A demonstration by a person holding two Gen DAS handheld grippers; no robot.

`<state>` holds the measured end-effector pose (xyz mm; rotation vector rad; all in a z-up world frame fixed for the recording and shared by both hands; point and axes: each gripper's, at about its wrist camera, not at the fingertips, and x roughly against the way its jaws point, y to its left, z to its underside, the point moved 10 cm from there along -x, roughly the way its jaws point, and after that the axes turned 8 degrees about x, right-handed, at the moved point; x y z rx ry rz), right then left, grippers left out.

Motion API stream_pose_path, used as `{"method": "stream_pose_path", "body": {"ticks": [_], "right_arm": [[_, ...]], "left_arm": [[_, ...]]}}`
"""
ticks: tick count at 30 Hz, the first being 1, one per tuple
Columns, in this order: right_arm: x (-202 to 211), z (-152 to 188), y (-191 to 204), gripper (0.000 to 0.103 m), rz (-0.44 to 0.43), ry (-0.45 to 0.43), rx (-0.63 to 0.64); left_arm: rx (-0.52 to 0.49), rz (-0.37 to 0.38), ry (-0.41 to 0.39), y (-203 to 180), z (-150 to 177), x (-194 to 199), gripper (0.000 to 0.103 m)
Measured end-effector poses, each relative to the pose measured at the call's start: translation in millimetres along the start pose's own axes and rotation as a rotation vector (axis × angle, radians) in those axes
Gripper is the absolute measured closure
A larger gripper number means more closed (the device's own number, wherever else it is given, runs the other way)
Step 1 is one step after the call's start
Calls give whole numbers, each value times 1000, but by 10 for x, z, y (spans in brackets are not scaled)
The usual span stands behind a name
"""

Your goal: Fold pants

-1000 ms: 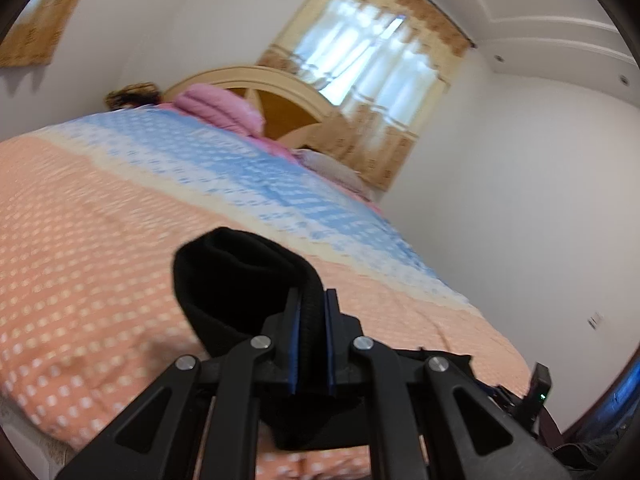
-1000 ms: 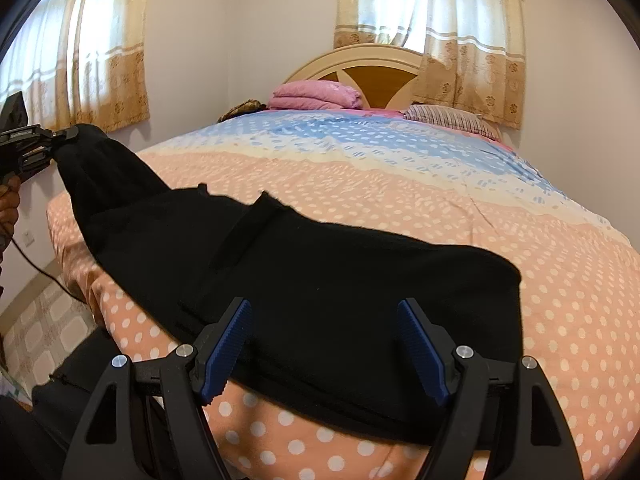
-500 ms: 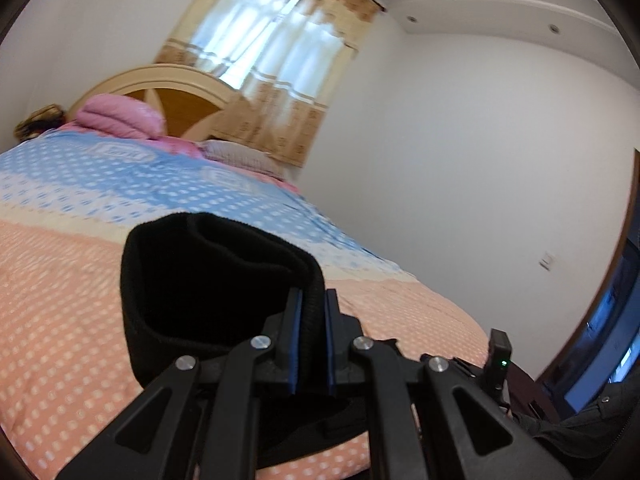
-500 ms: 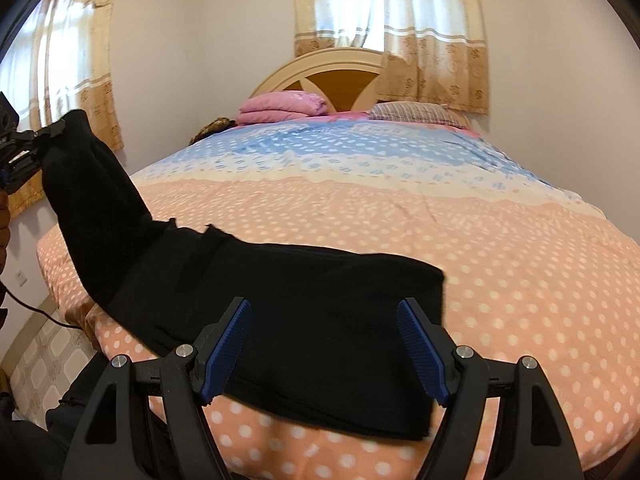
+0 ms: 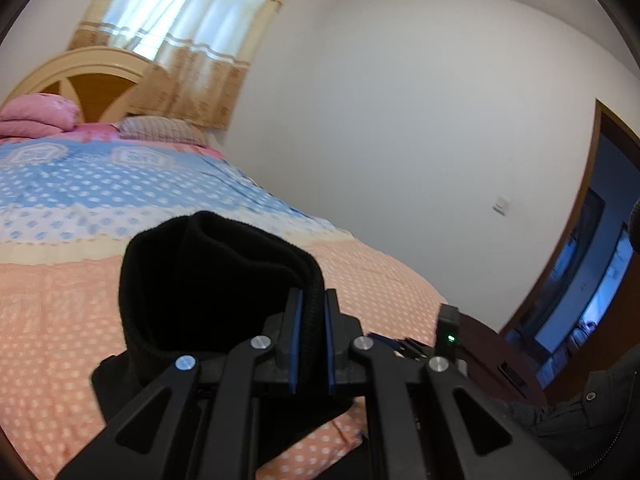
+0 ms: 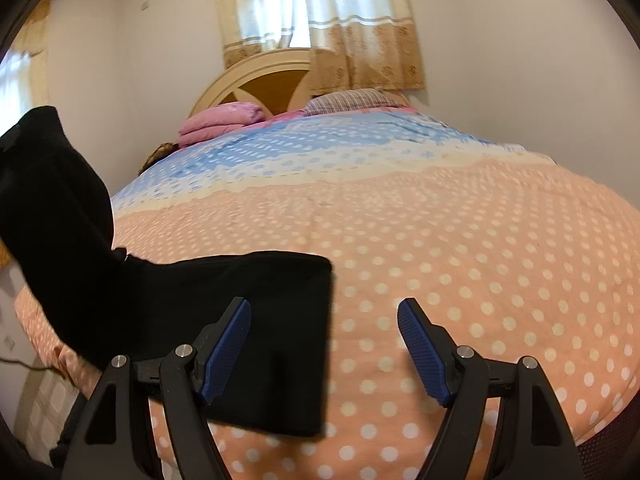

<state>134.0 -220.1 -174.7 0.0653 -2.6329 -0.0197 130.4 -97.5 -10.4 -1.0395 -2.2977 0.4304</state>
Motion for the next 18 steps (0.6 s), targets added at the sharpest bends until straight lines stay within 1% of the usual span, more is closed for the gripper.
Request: {"method": "stream_pose_path", "body": {"ticks": [7,12,14,18], "right_arm": [[4,35,-126,26,14,-4,-37],[-12,53,-212,26,23,-5,-67],[-29,73,-253,26,30,1,-82],[-71,119,-342,26,42,12,-107]], "left_arm": [[-17,18,116,-122,211,-470,93],[-41,-26,197,-56,402,-861,93],[-66,-49,229,-31,523,-1019,93],[-83,-78,279,-19,754,-1241,93]]}}
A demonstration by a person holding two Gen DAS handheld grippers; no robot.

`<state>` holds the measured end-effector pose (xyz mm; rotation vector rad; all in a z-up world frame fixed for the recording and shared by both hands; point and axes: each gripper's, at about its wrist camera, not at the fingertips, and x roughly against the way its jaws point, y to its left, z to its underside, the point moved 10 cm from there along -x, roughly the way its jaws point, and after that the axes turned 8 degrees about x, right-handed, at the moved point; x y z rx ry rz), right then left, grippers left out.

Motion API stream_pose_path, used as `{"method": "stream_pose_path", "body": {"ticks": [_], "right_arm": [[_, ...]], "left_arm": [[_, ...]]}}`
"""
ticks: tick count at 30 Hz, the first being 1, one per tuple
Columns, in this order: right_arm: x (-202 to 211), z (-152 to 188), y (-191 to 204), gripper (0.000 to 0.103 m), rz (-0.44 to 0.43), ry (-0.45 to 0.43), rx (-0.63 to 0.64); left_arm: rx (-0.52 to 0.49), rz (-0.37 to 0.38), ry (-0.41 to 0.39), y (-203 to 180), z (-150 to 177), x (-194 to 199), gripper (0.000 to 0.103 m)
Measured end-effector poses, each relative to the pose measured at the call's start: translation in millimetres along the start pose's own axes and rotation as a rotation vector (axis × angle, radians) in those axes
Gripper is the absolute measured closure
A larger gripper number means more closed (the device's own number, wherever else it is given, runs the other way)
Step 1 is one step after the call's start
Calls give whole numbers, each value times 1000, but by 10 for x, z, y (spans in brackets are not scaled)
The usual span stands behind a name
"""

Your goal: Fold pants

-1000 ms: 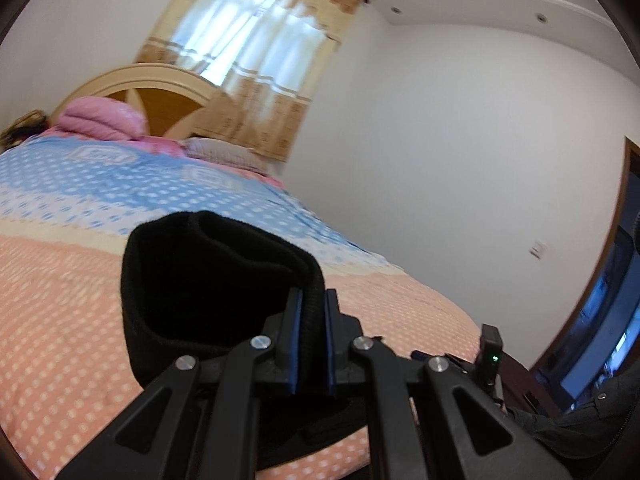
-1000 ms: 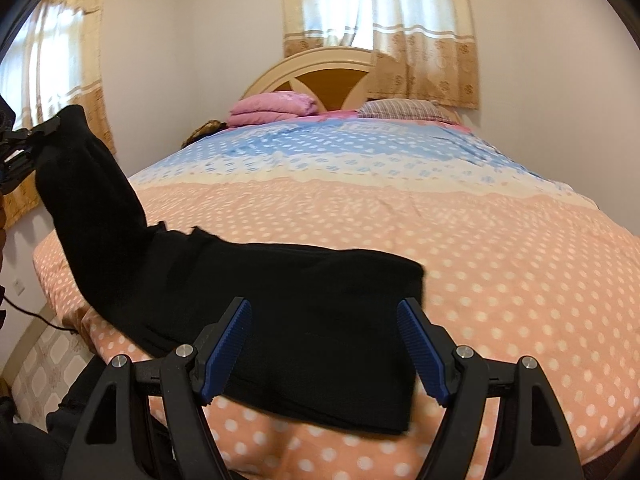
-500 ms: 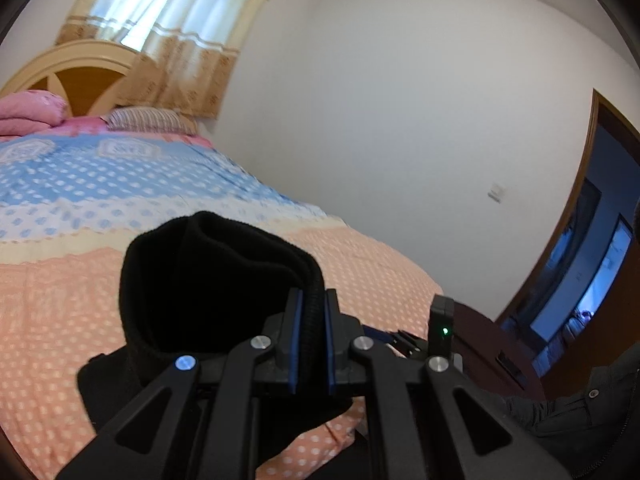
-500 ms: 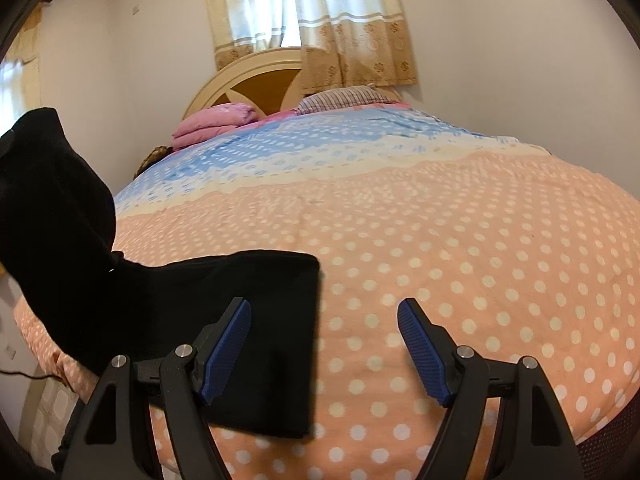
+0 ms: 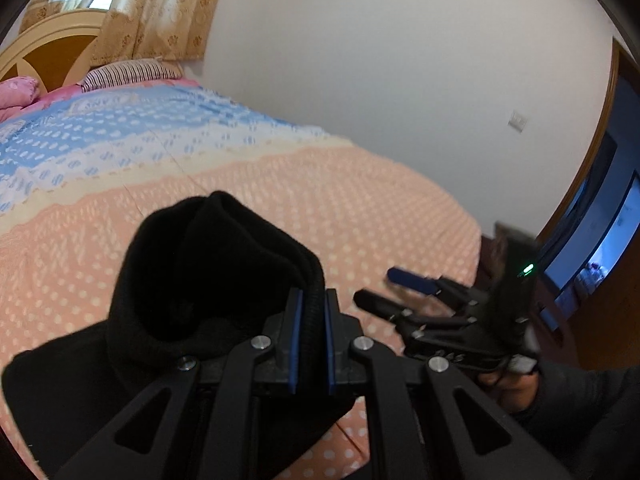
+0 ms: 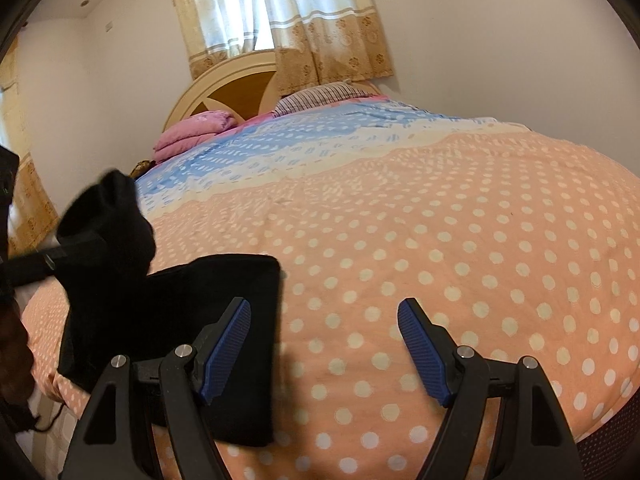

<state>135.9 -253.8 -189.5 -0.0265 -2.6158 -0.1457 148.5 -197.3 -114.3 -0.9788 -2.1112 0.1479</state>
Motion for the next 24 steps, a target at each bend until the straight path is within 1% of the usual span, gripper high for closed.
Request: {"method": "stream_pose_path", "body": {"ticks": [4,6,8,9,10,11,12,14,16,18,19,20,21,22,23,24], "right_arm": [[-36,26,-79,26,16,5,-16],[-44,38,-124,26,19,7,-34],[-32,27,-158,26,24,-1,-43],[-19,27,-170,26,31,-5,-44],[-12,29,-182,26,35,-7,-46],[-8,30,-196,26,37,-10,-50],[-3,30,-205,26,37,-12,-55],[25,13,-219,26,39,-23,-61],[110,-35,-230,26,36,-50,-63],[261,-132,-123,26,10,-92,-43],[328,-185,-51,26,-10,-112,-27],[403,-243,53,26,-33,-135,-5],[475,-300,195,26,-63,-157,28],[531,-337,345,26,-97,-170,64],[574,-354,547,26,-147,-175,113],[595,-348,718,26,-192,-172,156]], "left_arm": [[-39,-55,22,-38,110,-158,91],[-49,-57,34,-100,179,-196,89],[-62,-49,35,-154,180,-226,76],[-72,-38,29,-205,191,-198,72],[-81,-28,19,-262,196,-147,64],[-90,-17,2,-322,191,-80,56],[-103,-9,-23,-372,175,7,52],[-114,-22,-68,-380,137,156,39],[-104,-33,-112,-341,109,356,35],[-80,-81,-164,-172,71,565,29],[-70,-109,-181,-87,56,616,24],[-56,-152,-200,41,58,686,18],[-35,-212,-218,231,73,765,15],[-19,-254,-231,367,76,799,13],[12,-295,-237,541,105,845,13],[47,-311,-233,667,137,862,13]]}}
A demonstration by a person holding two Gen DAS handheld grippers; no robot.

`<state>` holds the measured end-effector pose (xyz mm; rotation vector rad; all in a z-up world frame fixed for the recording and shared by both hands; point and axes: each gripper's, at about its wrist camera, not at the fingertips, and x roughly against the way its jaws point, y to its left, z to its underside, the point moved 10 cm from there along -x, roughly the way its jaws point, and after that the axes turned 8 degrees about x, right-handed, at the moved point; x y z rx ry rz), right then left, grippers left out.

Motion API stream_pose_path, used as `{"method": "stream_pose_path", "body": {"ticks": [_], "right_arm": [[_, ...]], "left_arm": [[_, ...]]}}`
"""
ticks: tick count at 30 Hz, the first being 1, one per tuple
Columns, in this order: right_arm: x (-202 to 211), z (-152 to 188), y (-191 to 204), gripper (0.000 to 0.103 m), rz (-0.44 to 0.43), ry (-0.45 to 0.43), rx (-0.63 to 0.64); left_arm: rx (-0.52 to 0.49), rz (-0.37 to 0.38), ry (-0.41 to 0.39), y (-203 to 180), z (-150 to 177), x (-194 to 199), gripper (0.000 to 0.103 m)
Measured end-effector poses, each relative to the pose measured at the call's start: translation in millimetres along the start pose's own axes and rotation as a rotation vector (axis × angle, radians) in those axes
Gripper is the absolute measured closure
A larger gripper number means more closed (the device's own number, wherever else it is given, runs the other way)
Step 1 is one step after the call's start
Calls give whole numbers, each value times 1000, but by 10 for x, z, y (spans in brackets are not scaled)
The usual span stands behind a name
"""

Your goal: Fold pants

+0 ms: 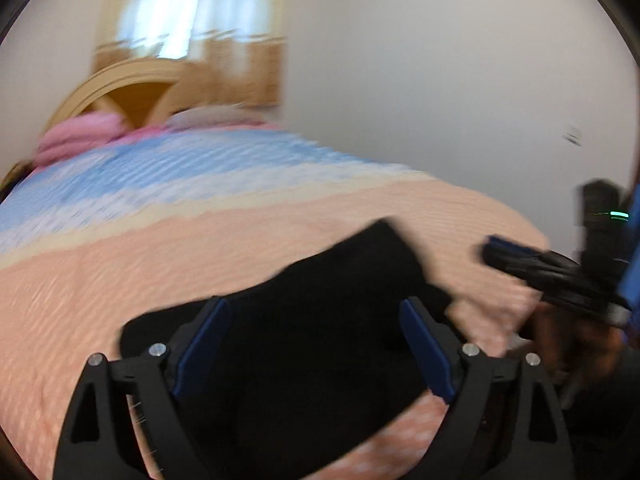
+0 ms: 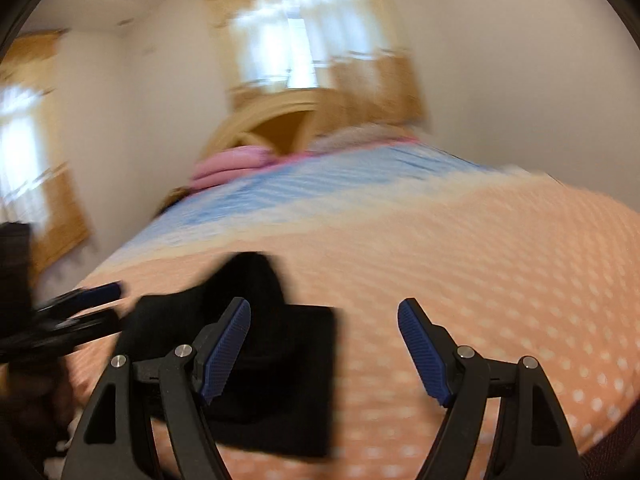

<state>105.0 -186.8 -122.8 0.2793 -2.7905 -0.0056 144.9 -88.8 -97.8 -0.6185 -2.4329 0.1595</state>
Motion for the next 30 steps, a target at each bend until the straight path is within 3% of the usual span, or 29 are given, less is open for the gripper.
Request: {"method": "stream_pose_path", "body": {"ticks": [3,6,7,8,9,10,11,13,17,21,23,25,30], "right_arm": [[-108,76,349,26,-83,41,94],[-304,248,399,26,-62,122,128],[-376,320,380,31,-76,164,111],[-415,372,356,38,-84,188,100],[-454,423,310,58,-71,217,97],[-476,477,234,84,-39,249,96],[-473,499,179,87,-43,268,81],[-382,526,131,88,-83,275,49],[-302,641,108,88,-87,307,46],[-353,796,44,88,-107,366,-2],[-329,794,-15,86,-117,362,-40],[-294,796,-83,72,-117,365,-80],[-201,526,-42,69,-88,285,-45]], "left_arm": [[137,-35,20,387,113,-26,13],[173,-57,32,507,202,-93,13],[178,-70,38,544,231,-113,13],[183,-75,40,569,253,-124,13],[188,-75,41,587,275,-135,13],[193,-75,43,611,301,-114,13],[198,-78,44,631,318,-114,13],[200,-81,42,670,323,-135,13],[182,-124,34,766,404,-136,6],[198,-131,67,848,513,-220,6],[200,-133,68,865,521,-223,6],[200,-133,62,868,512,-208,6],[189,-134,65,840,520,-217,6]]}}
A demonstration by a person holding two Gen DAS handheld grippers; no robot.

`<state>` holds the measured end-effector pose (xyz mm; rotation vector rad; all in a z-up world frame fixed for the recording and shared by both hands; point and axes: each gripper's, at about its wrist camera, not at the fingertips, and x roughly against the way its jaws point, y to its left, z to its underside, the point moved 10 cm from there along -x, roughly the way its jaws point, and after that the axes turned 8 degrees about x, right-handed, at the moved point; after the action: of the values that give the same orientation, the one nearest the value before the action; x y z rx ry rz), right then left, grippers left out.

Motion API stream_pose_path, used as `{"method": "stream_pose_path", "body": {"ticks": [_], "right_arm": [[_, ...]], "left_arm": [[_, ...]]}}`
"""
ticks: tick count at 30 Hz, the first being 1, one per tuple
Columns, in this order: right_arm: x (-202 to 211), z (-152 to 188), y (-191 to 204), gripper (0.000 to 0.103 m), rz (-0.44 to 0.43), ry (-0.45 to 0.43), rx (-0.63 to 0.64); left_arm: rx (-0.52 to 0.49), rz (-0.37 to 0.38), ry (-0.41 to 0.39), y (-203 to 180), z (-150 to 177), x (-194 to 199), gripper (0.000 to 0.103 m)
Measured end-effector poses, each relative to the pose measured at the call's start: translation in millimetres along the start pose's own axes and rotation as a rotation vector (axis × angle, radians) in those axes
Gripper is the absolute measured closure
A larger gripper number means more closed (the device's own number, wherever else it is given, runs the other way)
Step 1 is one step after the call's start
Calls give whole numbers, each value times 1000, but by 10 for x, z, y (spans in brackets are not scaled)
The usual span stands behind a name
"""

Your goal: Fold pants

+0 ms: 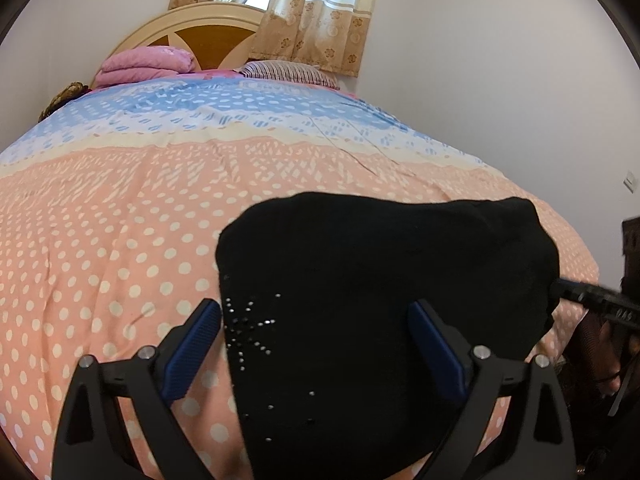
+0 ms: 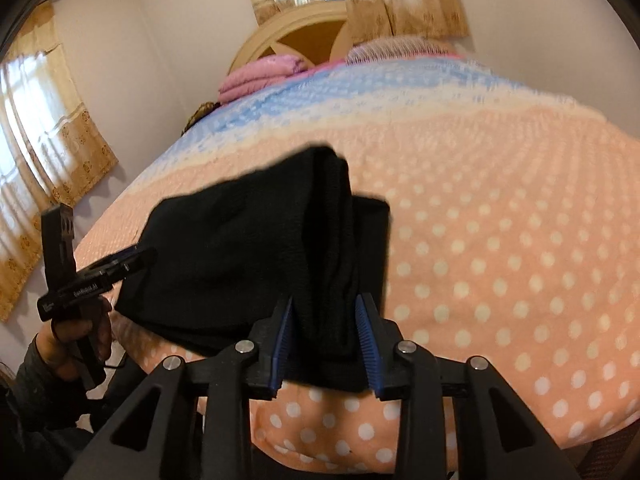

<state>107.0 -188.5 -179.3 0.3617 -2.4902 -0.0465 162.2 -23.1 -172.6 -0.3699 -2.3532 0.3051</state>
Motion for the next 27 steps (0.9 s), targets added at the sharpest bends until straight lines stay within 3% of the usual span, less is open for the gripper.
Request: {"method": "stream_pose_path", "body": {"ticks": [4,7,8,9,10,15,18,22,24,25,27], "right_arm": [[-7,-252,64,61,-21,-42,1],[-90,-302,75,61,-31,-30,-16],[-108,-283,85,66,-30,-17,-12],[-126,-247,98,87,-21,-1,0],[-147,-209,105,93,-7,14,16],[-246,61,-71,93,67,99,20],[-257,65,-108,93,50,100,-3],[-173,-66,-117,93,103,73,35],[-78,-225,-143,86,145,25,42],[-37,-310,-151,71,158,1,43],[16,-477,-71,57,137,-46,49]], "left_arm": [[-10,-21,5,17,5,-17,4],[-8,-25,11,33,4,-28,3],[-7,-29,15,42,7,-33,2],[-5,-33,18,55,12,-41,2],[-3,-33,21,64,14,-49,2],[11,-25,36,84,55,-88,1],[8,-26,41,73,67,-99,0],[2,-26,44,65,68,-102,0],[1,-25,46,68,74,-101,0],[0,-24,46,67,77,-101,0],[1,-25,47,62,81,-102,0]]}}
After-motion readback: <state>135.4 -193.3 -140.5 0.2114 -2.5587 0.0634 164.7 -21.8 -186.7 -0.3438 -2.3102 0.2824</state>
